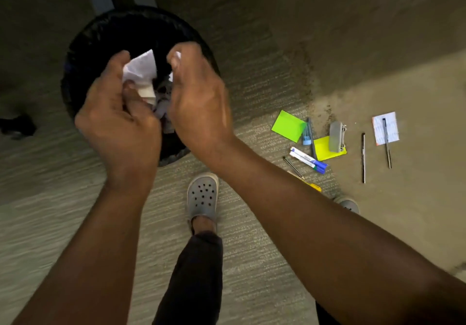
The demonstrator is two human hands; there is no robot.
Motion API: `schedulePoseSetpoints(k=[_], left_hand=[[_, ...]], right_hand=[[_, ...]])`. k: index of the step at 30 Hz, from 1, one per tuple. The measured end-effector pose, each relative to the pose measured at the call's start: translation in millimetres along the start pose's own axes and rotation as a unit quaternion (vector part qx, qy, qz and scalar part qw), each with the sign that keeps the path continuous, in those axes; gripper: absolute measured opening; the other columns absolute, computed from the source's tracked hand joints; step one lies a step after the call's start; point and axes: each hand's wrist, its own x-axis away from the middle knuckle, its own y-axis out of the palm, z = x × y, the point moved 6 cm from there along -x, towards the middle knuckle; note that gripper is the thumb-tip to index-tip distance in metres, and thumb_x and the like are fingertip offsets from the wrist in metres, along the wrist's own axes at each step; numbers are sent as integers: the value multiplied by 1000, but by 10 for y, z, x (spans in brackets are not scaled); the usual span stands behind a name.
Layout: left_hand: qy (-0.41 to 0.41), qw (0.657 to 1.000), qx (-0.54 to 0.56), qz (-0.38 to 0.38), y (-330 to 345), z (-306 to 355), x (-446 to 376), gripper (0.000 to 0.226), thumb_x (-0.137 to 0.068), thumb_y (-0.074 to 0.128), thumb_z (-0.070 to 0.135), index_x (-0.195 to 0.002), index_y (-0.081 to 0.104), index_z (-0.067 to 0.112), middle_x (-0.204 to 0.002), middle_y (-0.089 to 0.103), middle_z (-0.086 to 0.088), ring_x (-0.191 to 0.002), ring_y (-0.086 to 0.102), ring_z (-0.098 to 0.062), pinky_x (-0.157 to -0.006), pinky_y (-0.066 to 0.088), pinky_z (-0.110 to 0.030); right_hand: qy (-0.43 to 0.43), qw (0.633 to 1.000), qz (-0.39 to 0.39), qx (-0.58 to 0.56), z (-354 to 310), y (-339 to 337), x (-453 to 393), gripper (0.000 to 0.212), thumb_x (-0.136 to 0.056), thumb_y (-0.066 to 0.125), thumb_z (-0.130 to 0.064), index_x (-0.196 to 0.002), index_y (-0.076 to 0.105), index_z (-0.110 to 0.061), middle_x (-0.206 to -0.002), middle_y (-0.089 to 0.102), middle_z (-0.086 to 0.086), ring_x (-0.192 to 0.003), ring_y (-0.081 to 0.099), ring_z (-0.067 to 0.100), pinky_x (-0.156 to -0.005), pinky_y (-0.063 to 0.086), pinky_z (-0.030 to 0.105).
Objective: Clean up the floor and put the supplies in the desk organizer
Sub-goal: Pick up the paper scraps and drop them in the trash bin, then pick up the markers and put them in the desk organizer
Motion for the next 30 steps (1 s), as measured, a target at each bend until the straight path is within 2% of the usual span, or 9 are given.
schedulePoseSetpoints(k=[3, 5, 7, 11, 14, 17, 22, 26, 30], left_hand=[[-27, 997, -58, -46, 54, -303, -114, 46, -93, 39, 20, -138, 50, 20, -126, 64, -4, -112, 60, -11, -96, 47, -24], [-57, 982, -102, -148, 192, -525, -101, 57, -91, 45, 21, -147, 33, 21, -137, 56, -4, -117, 55, -11, -94, 41, -21], [-65, 965, -126, -220, 287, -681, -41, 63, -90, 49, 19, -149, 27, 19, -147, 45, -7, -129, 47, -18, -97, 33, -20], [-9, 983, -98, -154, 252, -481, 141, 49, -96, 37, 19, -145, 36, 13, -150, 42, -6, -138, 38, -13, -113, 27, -16], [60, 996, -19, -69, 227, -47, 456, 32, -101, 41, 20, -128, 54, 9, -125, 61, -12, -117, 57, -17, -99, 46, -31], [115, 990, -1, -83, 391, 353, 886, 19, -97, 48, 8, -111, 59, 1, -106, 61, -19, -100, 61, -27, -86, 49, -33], [80, 964, 10, -253, 1063, 504, 1619, 17, -90, 51, 1, -98, 66, 0, -96, 65, -15, -91, 62, -27, -85, 46, -30], [45, 927, -18, -372, 1691, 319, 2181, 20, -88, 51, 6, -99, 68, 4, -97, 68, -12, -93, 64, -30, -85, 51, -40], [83, 878, -75, -465, 2300, 160, 2654, 19, -84, 55, 6, -98, 68, 8, -96, 68, -12, -91, 62, -33, -81, 52, -41]], right_hand=[[-33, 987, -99, 124, 32, 441, -65, 32, -98, 43, -35, -115, 53, -11, -100, 60, 10, -87, 56, 27, -68, 46, 39], [-41, 950, -156, 268, 186, 651, -52, 49, -98, 32, -53, -135, 44, -23, -119, 58, 5, -106, 52, 23, -82, 44, 36], [-54, 926, -163, 335, 281, 706, -16, 53, -97, 28, -57, -138, 42, -27, -126, 57, 0, -114, 49, 20, -89, 39, 35], [-95, 957, -73, 263, 235, 436, 123, 40, -95, 46, -49, -119, 63, -21, -118, 63, -2, -104, 54, 18, -82, 40, 33], [-80, 990, 23, 118, 367, -35, 358, 24, -91, 62, -30, -103, 69, -10, -104, 66, 6, -91, 55, 23, -75, 41, 38], [-9, 992, 45, 113, 816, -449, 678, 20, -93, 57, -23, -95, 66, -5, -96, 64, 10, -86, 54, 27, -76, 42, 43], [154, 977, 11, 147, 1962, -1063, 1430, 13, -93, 53, -16, -88, 62, -7, -84, 63, 8, -80, 55, 27, -73, 41, 37], [392, 905, -31, 165, 3048, -1433, 2175, 18, -95, 50, -24, -90, 61, -12, -80, 68, 12, -78, 62, 36, -60, 33, 33], [511, 825, -135, 197, 3841, -1654, 2701, 23, -94, 47, -28, -98, 62, -11, -96, 69, 15, -92, 62, 36, -71, 43, 34]])
